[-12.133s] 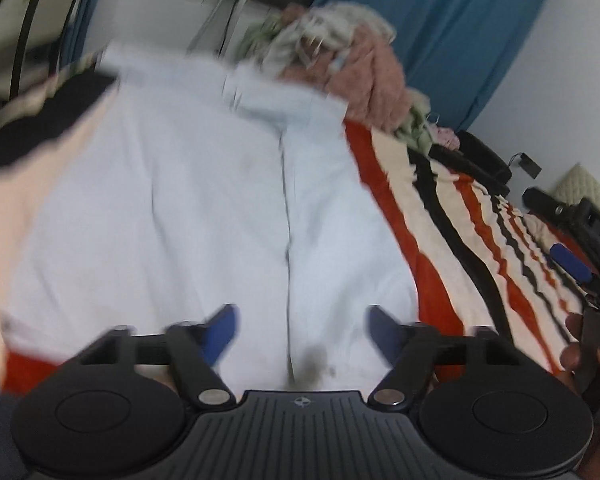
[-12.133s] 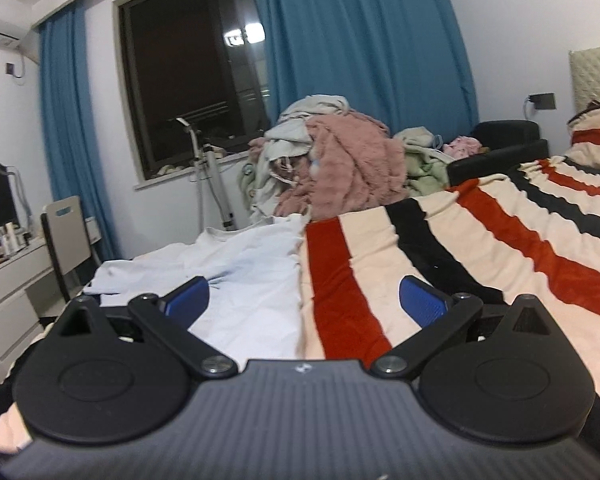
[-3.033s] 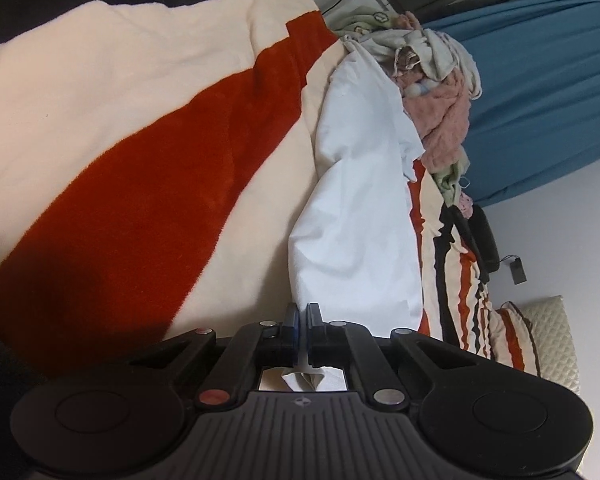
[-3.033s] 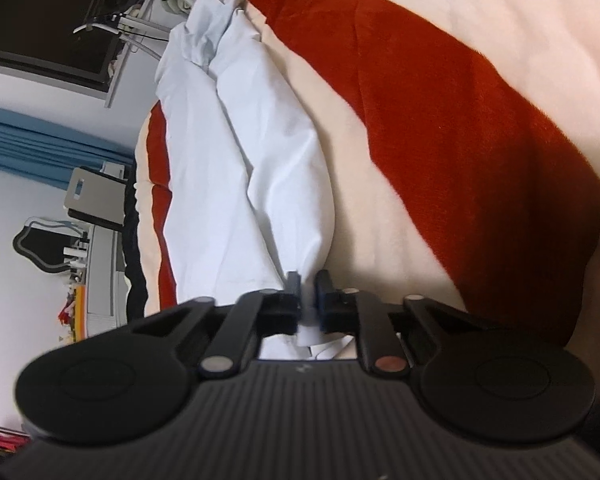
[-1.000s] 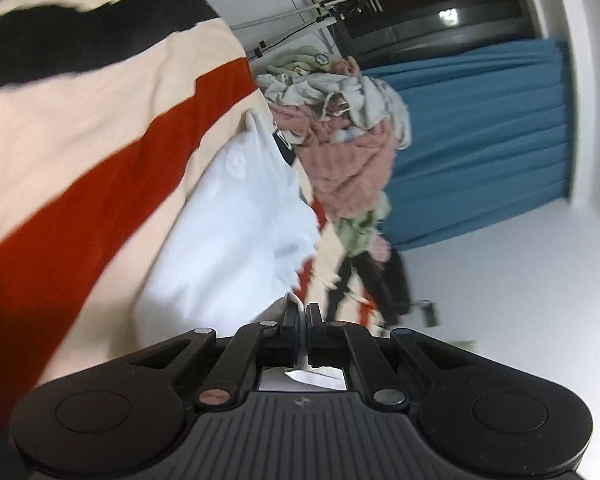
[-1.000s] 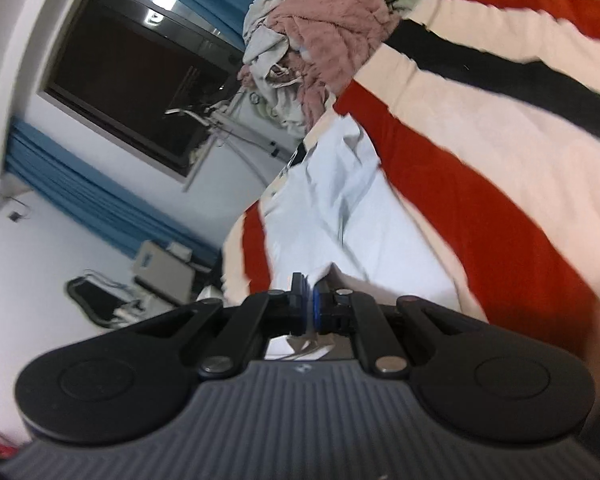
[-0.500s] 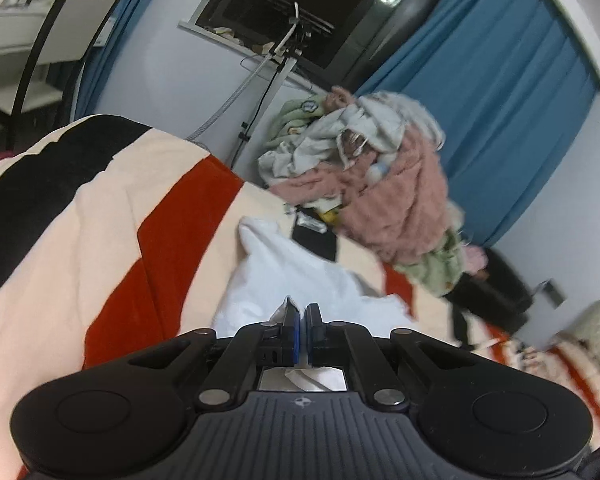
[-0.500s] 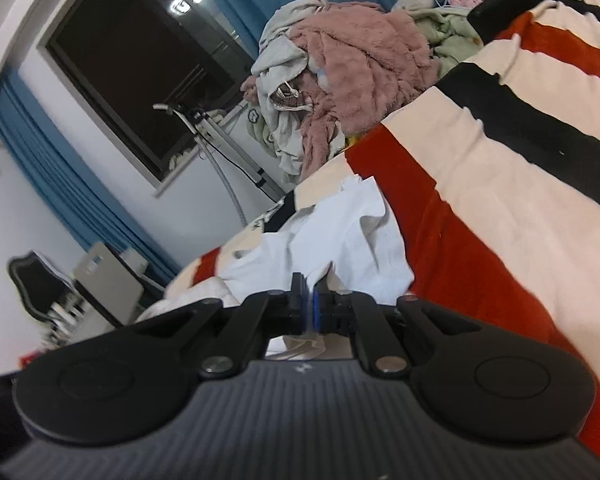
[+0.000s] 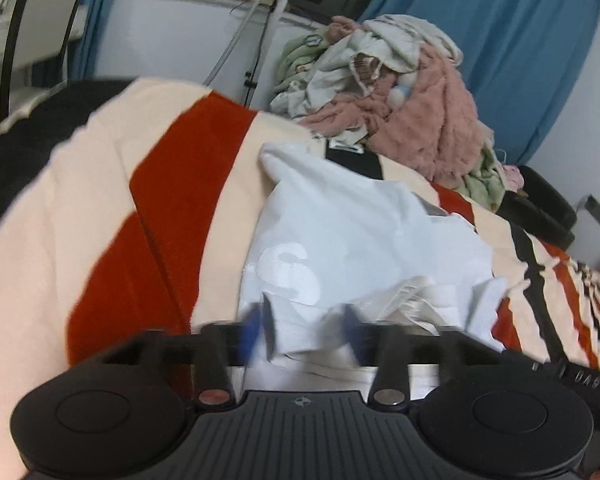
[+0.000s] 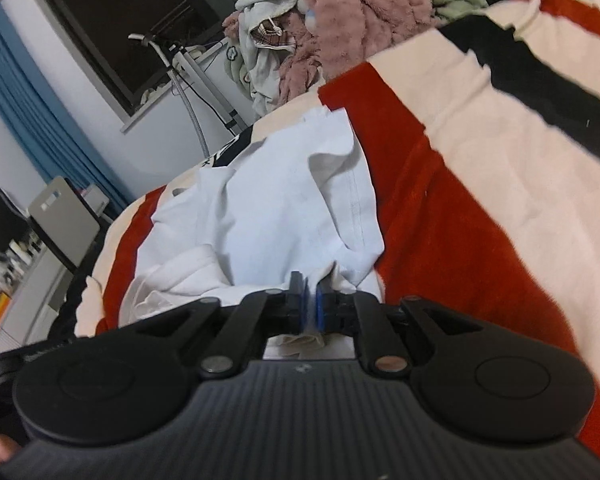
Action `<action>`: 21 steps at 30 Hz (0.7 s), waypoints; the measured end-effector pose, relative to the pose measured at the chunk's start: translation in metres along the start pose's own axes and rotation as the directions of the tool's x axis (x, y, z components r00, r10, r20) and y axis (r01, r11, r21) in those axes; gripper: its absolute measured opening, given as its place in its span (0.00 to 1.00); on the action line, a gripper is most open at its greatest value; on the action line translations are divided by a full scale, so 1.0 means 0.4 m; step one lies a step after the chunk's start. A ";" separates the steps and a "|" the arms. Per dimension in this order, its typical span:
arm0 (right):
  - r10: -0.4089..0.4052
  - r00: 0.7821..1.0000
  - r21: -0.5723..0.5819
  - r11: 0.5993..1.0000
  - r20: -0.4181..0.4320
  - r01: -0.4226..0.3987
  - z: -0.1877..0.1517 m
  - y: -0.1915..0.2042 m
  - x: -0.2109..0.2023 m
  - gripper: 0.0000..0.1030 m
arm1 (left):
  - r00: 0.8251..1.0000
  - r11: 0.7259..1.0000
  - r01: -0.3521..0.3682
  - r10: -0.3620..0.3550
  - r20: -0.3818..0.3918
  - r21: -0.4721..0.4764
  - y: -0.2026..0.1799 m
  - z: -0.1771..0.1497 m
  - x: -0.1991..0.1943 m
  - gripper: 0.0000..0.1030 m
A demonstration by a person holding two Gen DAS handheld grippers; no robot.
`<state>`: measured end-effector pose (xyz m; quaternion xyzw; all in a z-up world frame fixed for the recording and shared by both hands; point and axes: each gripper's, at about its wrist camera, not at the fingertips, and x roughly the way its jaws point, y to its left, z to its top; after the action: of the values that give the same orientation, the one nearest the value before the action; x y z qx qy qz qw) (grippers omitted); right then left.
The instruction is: Fold clothes
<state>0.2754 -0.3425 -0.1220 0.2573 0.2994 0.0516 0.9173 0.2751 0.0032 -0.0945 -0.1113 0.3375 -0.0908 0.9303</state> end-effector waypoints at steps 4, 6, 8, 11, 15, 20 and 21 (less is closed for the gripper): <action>-0.030 0.995 -0.100 0.994 0.090 0.039 -0.006 0.046 -0.092 0.83 | 0.999 0.997 -0.024 0.021 0.047 0.069 -0.040 -0.007 -0.110 0.91; -0.048 0.991 -0.151 0.986 0.124 0.067 -0.016 0.069 -0.146 0.83 | 0.997 0.995 -0.024 0.016 0.080 0.096 -0.060 -0.012 -0.179 0.94; -0.034 0.989 -0.201 0.978 0.144 0.063 -0.031 0.088 -0.204 0.83 | 0.993 0.993 -0.022 0.008 0.117 0.118 -0.078 -0.020 -0.253 0.97; -0.004 0.983 -0.252 0.966 0.185 0.051 -0.058 0.110 -0.294 0.83 | 0.983 0.987 -0.042 0.013 0.185 0.153 -0.097 -0.041 -0.369 0.99; 0.014 0.973 -0.312 0.948 0.231 0.061 -0.104 0.145 -0.406 0.83 | 0.964 0.982 -0.028 -0.022 0.265 0.185 -0.101 -0.089 -0.509 1.00; 0.021 0.962 -0.333 0.940 0.272 0.074 -0.168 0.174 -0.497 0.83 | 0.955 0.978 -0.025 -0.038 0.295 0.206 -0.092 -0.171 -0.595 1.00; 0.024 0.961 -0.321 0.945 0.275 0.069 -0.178 0.173 -0.506 0.83 | 0.955 0.979 -0.018 -0.043 0.295 0.202 -0.088 -0.185 -0.604 1.00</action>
<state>0.0733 -0.3017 -0.0304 0.1026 0.1592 0.0537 0.9804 0.0411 0.0178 0.0065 -0.0307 0.1818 -0.1128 0.9764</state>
